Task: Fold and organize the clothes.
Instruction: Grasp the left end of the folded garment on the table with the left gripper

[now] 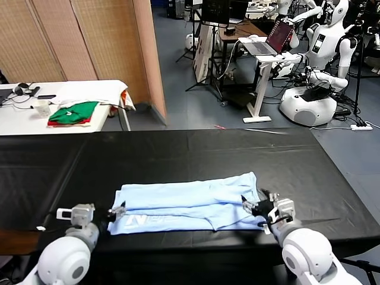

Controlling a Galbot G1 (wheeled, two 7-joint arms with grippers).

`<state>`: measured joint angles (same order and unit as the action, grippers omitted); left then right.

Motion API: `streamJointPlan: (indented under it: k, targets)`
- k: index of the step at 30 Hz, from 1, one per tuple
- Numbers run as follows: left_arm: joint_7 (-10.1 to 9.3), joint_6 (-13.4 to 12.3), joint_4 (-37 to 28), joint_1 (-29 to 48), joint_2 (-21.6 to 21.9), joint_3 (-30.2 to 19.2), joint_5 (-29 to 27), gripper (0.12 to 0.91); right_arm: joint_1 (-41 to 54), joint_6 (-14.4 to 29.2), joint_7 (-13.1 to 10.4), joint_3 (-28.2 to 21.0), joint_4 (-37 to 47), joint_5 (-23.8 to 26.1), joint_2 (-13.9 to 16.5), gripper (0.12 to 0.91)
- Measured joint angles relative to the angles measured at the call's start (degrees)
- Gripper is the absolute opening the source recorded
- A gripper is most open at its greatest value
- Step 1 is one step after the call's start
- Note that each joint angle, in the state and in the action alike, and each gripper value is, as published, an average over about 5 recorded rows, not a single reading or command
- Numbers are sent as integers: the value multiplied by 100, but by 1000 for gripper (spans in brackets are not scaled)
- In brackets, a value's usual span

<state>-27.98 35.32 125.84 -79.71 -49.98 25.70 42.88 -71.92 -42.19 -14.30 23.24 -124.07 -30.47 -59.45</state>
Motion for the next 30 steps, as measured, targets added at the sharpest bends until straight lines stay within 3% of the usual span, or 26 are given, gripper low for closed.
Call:
streamJointPlan:
  k: [4, 9, 22, 27, 30]
  targets:
    - [350, -407, -314, 316, -117, -91, 3, 907, 354, 0, -103, -85, 444, 53, -203, 907]
    - [489, -394, -859, 808, -277, -260, 493, 907, 826, 42, -125, -169, 1108, 35, -446, 907]
    - [365, 33, -1646, 1204, -410, -451, 617, 907, 1283, 262, -129, -280, 2106, 48, -827, 903]
    - [358, 66, -1739, 1181, -406, -457, 643, 903, 1296, 408, -100, -291, 2296, 100, -915, 808]
    - [362, 58, -1762, 1175, -401, -456, 658, 856, 1299, 469, -93, -299, 2372, 130, -984, 698]
